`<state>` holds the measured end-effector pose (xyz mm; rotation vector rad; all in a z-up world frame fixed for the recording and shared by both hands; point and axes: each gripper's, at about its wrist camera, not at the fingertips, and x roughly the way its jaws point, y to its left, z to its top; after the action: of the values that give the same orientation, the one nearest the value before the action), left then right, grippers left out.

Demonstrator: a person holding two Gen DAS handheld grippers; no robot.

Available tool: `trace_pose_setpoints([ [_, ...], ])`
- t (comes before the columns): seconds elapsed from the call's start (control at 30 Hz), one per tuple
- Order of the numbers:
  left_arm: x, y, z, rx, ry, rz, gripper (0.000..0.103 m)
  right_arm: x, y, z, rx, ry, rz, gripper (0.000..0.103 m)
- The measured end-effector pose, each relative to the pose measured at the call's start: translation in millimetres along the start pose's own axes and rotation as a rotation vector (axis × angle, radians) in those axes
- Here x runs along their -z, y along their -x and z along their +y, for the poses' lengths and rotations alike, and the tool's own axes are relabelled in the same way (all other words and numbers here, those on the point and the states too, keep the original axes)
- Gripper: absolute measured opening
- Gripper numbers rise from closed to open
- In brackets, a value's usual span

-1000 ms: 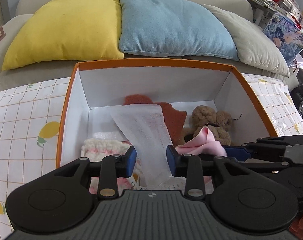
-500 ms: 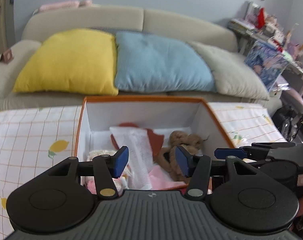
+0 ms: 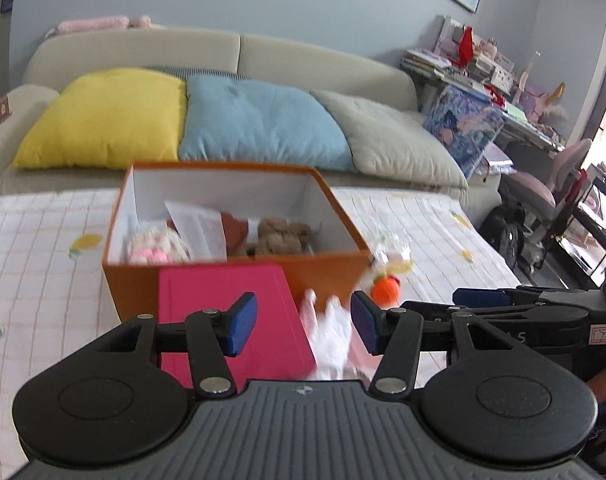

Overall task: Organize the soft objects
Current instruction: 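Return to the pile and grasp the grey terry bib with right tool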

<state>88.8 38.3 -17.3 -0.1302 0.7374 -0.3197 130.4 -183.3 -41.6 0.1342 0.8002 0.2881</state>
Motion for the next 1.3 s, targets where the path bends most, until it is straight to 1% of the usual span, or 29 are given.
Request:
trace_pose_setpoints([
  [0.17, 26.1, -9.3, -7.2, 0.018, 0.046, 0.111, 0.063, 34.1, 13.5, -16.0, 0.034, -0.056, 0.077, 0.086],
  [0.33, 49.6, -27.1, -15.0, 0.027, 0.053, 0.231, 0.064, 69.5, 8.7, -30.5, 0.12, -0.097, 0.188, 0.086],
  [0.43, 60.0, -39.8, -20.3, 0.006, 0.034, 0.288, 0.065, 85.2, 1.8, -33.9, 0.142, -0.094, 0.248, 0.084],
  [0.47, 62.9, -44.9, -21.4, 0.005, 0.029, 0.302, 0.067, 89.0, -1.3, -35.3, 0.141, -0.091, 0.265, 0.084],
  [0.5, 65.2, -51.2, -22.1, 0.004, 0.031, 0.317, 0.069, 92.2, -5.1, -36.0, 0.141, -0.089, 0.282, 0.083],
  [0.53, 67.8, -57.8, -22.0, -0.001, 0.038, 0.332, 0.069, 94.9, -8.8, -36.9, 0.142, -0.089, 0.295, 0.08],
  [0.6, 72.6, -71.0, -21.1, -0.026, 0.05, 0.362, 0.069, 98.4, -15.9, -39.7, 0.147, -0.09, 0.319, 0.077],
  [0.8, 88.5, -105.7, -23.6, -0.037, 0.034, 0.409, 0.071, 102.2, -30.1, -48.9, 0.146, -0.106, 0.35, 0.066],
  [0.87, 93.4, -115.2, -23.7, -0.036, 0.036, 0.424, 0.071, 104.6, -36.3, -51.7, 0.129, -0.115, 0.372, 0.055],
  [0.9, 95.4, -118.8, -23.8, -0.029, 0.038, 0.429, 0.071, 106.0, -39.6, -52.8, 0.123, -0.117, 0.384, 0.053],
  [0.97, 99.1, -125.2, -23.6, -0.02, 0.044, 0.443, 0.071, 108.6, -45.2, -54.0, 0.109, -0.123, 0.408, 0.045],
  [1.0, 100.4, -127.6, -23.8, -0.017, 0.044, 0.446, 0.071, 109.7, -47.8, -55.2, 0.098, -0.131, 0.419, 0.043],
  [1.03, 100.7, -127.4, -24.9, -0.008, 0.034, 0.43, 0.077, 110.8, -50.1, -56.5, 0.087, -0.139, 0.429, 0.039],
  [1.07, 100.8, -128.4, -26.2, 0.002, 0.026, 0.429, 0.08, 112.1, -52.5, -57.5, 0.078, -0.147, 0.439, 0.038],
  [1.2, 100.0, -132.7, -32.6, 0.021, 0.006, 0.423, 0.08, 112.8, -56.2, -57.4, 0.058, -0.151, 0.44, 0.037],
  [1.27, 99.8, -133.7, -34.0, 0.048, 0.017, 0.427, 0.078, 112.7, -56.2, -56.8, 0.055, -0.145, 0.438, 0.029],
  [1.3, 99.7, -133.7, -33.4, 0.064, 0.034, 0.429, 0.078, 112.9, -56.4, -57.1, 0.053, -0.148, 0.437, 0.026],
])
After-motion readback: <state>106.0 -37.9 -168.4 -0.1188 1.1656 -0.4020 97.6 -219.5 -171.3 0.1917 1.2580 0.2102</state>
